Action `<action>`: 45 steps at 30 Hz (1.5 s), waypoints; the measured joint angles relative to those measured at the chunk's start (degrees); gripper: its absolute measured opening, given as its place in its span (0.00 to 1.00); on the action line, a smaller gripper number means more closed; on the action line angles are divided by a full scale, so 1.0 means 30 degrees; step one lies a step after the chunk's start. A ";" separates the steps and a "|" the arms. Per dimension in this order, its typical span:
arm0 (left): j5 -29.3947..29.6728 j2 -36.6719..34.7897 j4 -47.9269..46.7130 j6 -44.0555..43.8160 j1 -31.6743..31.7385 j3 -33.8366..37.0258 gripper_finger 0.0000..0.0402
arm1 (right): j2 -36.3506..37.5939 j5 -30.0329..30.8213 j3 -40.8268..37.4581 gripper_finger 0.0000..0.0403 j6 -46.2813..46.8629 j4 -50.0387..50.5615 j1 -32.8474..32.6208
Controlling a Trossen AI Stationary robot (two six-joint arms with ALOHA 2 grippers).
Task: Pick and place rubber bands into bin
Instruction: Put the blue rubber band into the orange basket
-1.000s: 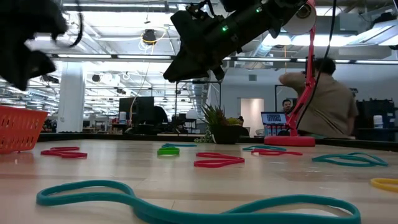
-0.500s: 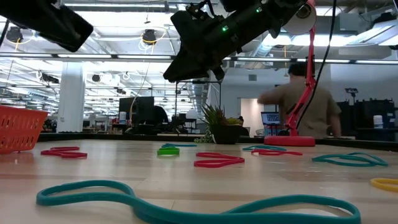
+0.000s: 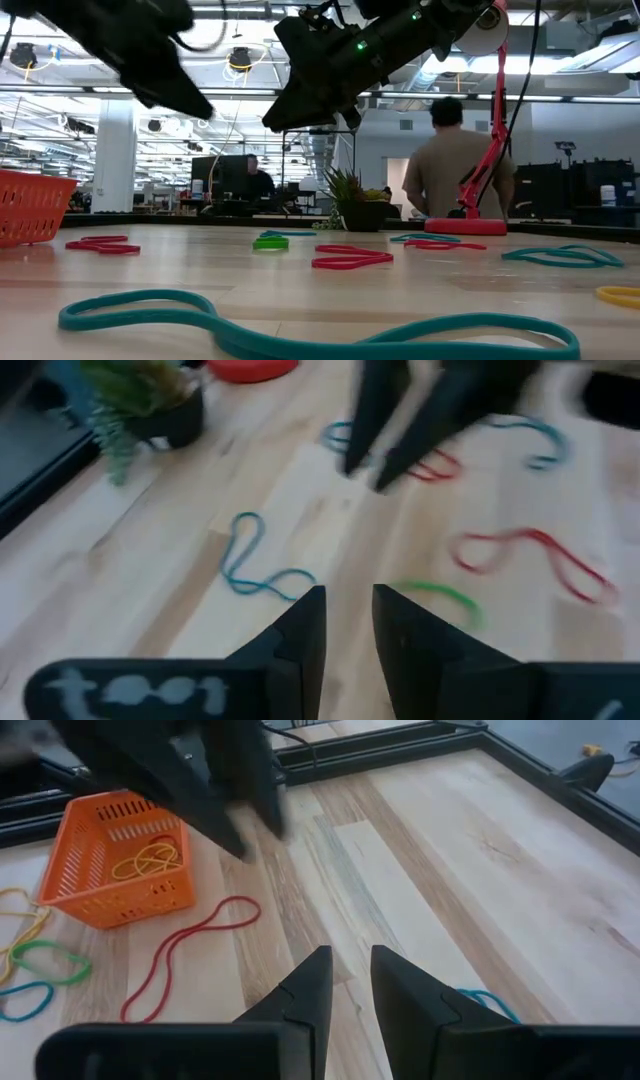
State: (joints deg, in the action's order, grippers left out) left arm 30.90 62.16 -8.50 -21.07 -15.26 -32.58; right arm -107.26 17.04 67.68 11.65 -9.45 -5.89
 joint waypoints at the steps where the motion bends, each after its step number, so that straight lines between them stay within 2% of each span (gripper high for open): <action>1: 0.0083 0.0685 0.0629 0.0009 0.0510 0.0000 0.19 | 0.0000 0.0000 0.0000 0.17 0.0115 0.0000 -0.0006; 5: -0.0154 0.3762 0.3515 0.0324 0.2416 0.0000 0.19 | 0.0000 0.0013 0.0000 0.17 0.0580 0.0195 -0.0006; 8: -0.0204 0.5940 0.5454 0.0356 0.3601 0.0000 0.19 | 0.0000 0.0437 0.0000 0.17 0.1645 0.1558 -0.0006; 13: -0.1068 0.8895 0.7924 -0.0061 0.5367 0.0000 0.19 | 0.0000 0.0635 0.0000 0.17 0.4626 0.6550 -0.0002; 17: -0.2963 1.0554 0.9309 -0.0141 0.6495 -0.0087 0.19 | 0.0000 0.2117 0.0000 0.17 0.7024 1.0611 -0.0006; 20: -0.3841 1.1516 0.9657 -0.0013 0.7113 -0.0562 0.19 | 0.0000 0.2908 -0.0007 0.17 0.7624 1.2161 -0.0021; 27: -0.4242 1.3108 0.9301 0.0091 0.8096 -0.1946 0.19 | 0.0000 0.2885 -0.0007 0.17 0.7121 1.1851 -0.0028; 37: -0.3960 1.3120 0.7329 0.1294 0.8514 -0.2659 0.18 | 0.0000 0.2911 -0.0159 0.17 0.6950 1.0817 -0.0027; 43: -0.5015 1.3127 0.6567 0.1375 0.8633 -0.2681 0.03 | 0.0000 0.2863 -0.0546 0.17 0.6624 0.9808 -0.0021; 45: -0.5037 1.3127 0.6568 0.1416 0.8633 -0.2681 0.02 | 0.0000 0.2863 -0.0554 0.17 0.6618 0.9836 -0.0021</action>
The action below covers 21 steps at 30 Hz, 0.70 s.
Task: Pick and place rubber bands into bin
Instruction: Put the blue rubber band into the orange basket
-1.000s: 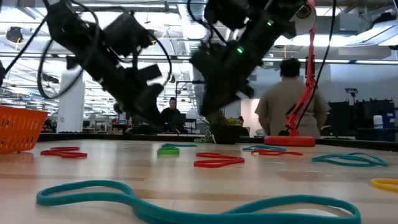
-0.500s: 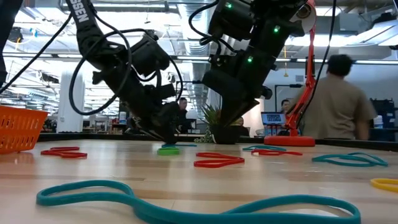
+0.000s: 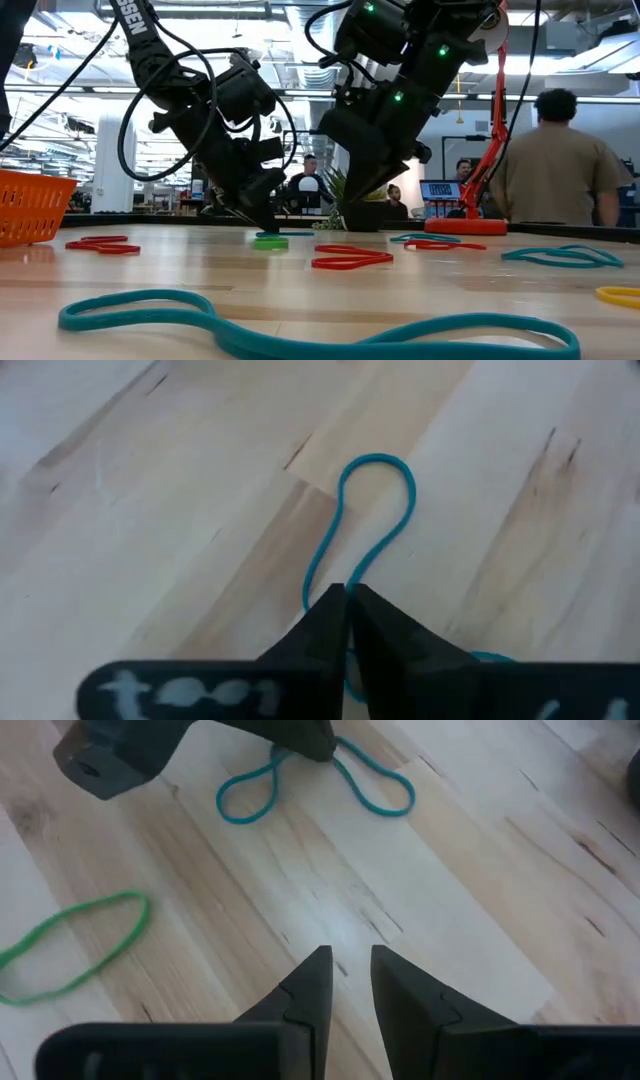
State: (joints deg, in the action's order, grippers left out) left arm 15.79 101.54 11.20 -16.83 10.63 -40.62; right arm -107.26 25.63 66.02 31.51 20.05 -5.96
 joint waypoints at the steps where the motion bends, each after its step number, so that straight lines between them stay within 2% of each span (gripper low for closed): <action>1: -0.0003 0.0007 0.0028 0.0178 0.0000 0.0000 0.02 | 0.0000 0.0000 0.0000 0.17 -0.0004 -0.0013 -0.0016; 6: -0.0581 -0.0973 -0.0550 0.0999 -0.0007 0.0101 0.00 | 0.0000 -0.0056 0.0000 0.17 -0.0009 -0.0117 -0.0223; 11: -0.1886 -0.4338 -0.2374 0.1744 -0.0060 0.0066 0.00 | 0.0000 -0.0242 -0.0007 0.17 -0.0469 -0.0137 -0.0233; 15: -0.3267 -0.8219 -0.5844 0.1922 -0.0467 0.0069 0.00 | 0.0000 -0.0620 -0.0007 0.17 -0.0517 -0.0220 -0.0228; 21: -0.6352 -1.4493 -1.3548 0.0744 -0.2080 0.0066 0.00 | 0.0000 -0.0663 -0.0007 0.17 -0.0517 -0.0349 -0.0221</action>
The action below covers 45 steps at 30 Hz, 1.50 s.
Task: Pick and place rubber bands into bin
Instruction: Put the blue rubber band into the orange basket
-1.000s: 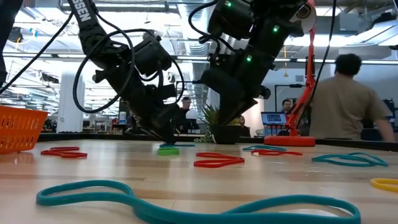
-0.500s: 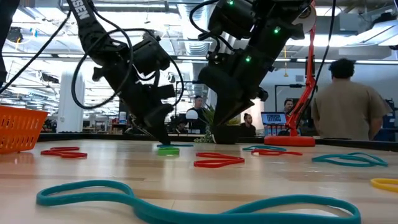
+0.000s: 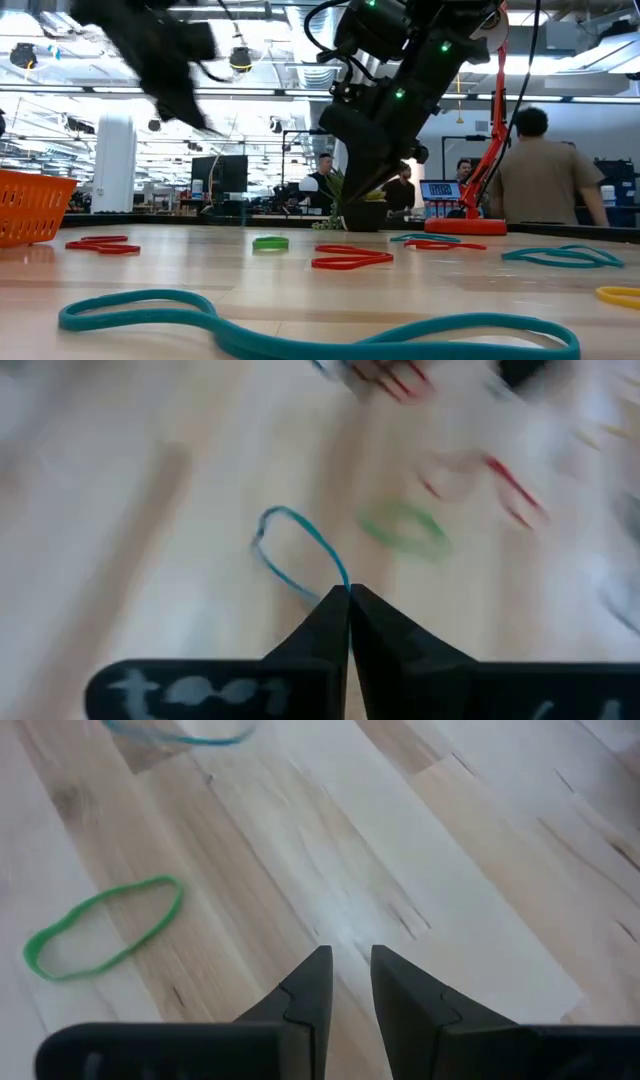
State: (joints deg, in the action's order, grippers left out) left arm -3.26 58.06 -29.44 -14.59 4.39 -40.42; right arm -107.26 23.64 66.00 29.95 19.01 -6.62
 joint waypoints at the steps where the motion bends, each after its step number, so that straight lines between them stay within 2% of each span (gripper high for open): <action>1: -0.0634 -0.0964 -0.1323 -0.0437 -0.0416 0.0000 0.00 | 0.0000 0.0007 0.0000 0.17 0.0000 -0.0066 0.0002; 4: -0.2784 -0.3677 -0.5026 -0.1918 -0.1860 0.0000 0.00 | 0.0000 0.0084 0.0000 0.17 -0.0007 -0.0322 0.0002; 6: -0.3434 -0.5242 -0.6977 -0.3476 -0.2926 0.0000 0.00 | 0.0000 0.0087 -0.0006 0.17 -0.0200 -0.0536 0.0046; 11: -0.3118 -0.7903 -1.0438 -0.7833 -0.5152 0.0000 0.00 | 0.0000 0.0095 -0.0007 0.17 -0.0670 -0.0668 0.0232; 17: -0.3156 -0.8449 -1.3282 -1.1875 -0.6655 0.0004 0.00 | 0.0000 0.0095 -0.0007 0.17 -0.0699 -0.0628 0.0257; 24: -0.3696 -0.7114 -1.2599 -1.1976 -0.7224 0.0561 0.00 | 0.0004 0.0127 -0.0007 0.17 -0.0707 -0.0504 0.0257; 28: -0.5582 -0.5684 -1.0814 -1.1438 -0.7646 0.0801 0.00 | 0.0006 0.0138 -0.0007 0.17 -0.0707 -0.0504 0.0257; 34: -0.7363 -0.3134 -0.8566 -0.9672 -0.8756 0.0794 0.00 | 0.0007 0.0148 -0.0007 0.17 -0.1082 -0.0511 0.0257; 39: -0.7255 -0.0974 -0.9610 -0.9921 -0.9359 0.0801 0.00 | 0.0007 0.0149 -0.0007 0.17 -0.1144 -0.0511 0.0257; 45: -0.4689 0.1013 -0.9940 -0.9698 -0.9373 0.0794 0.00 | 0.0007 0.0146 -0.0007 0.17 -0.1144 -0.0554 0.0257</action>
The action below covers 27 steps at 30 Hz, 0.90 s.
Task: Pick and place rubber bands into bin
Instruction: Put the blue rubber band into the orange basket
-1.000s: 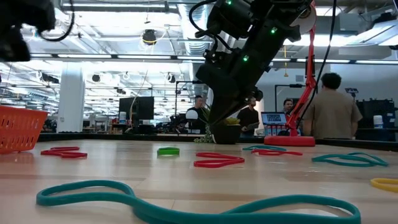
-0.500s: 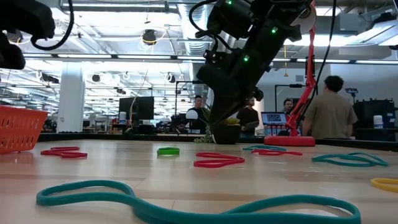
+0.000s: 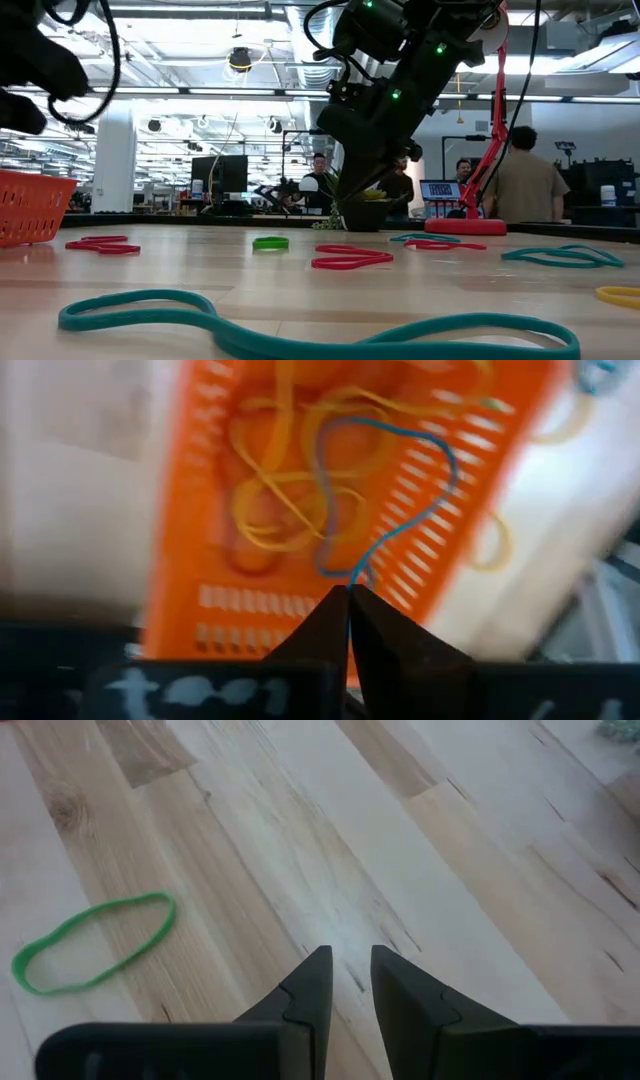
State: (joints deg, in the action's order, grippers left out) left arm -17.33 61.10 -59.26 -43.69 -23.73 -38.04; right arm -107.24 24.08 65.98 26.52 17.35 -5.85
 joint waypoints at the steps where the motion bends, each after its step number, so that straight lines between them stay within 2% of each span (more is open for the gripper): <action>1: 0.0371 0.0277 0.0007 -0.0005 0.0019 0.0003 0.00 | 0.0000 0.0000 0.0000 0.17 0.0000 -0.0008 0.0000; 10: 0.1039 0.1945 0.0014 0.0012 0.0022 0.0001 0.10 | 0.0000 -0.0007 0.0000 0.17 -0.0007 -0.0030 0.0000; 17: 0.1773 0.2178 0.0498 0.1470 0.0209 0.0000 0.20 | 0.0000 0.0026 0.0000 0.17 -0.0022 -0.0131 0.0082; 22: 0.4346 0.2129 0.1746 0.2965 0.0277 -0.0218 0.20 | 0.0007 -0.0043 0.0000 0.17 -0.0254 -0.0165 0.0407; 27: 0.5999 0.2093 0.1872 0.5223 0.0284 -0.1485 0.19 | 0.0764 -0.0154 -0.0003 0.17 -0.0550 0.3571 0.0340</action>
State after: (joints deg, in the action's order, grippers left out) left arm 0.66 67.37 -53.65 -28.02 -22.87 -42.50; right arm -104.95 23.61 65.97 24.87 28.06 -4.83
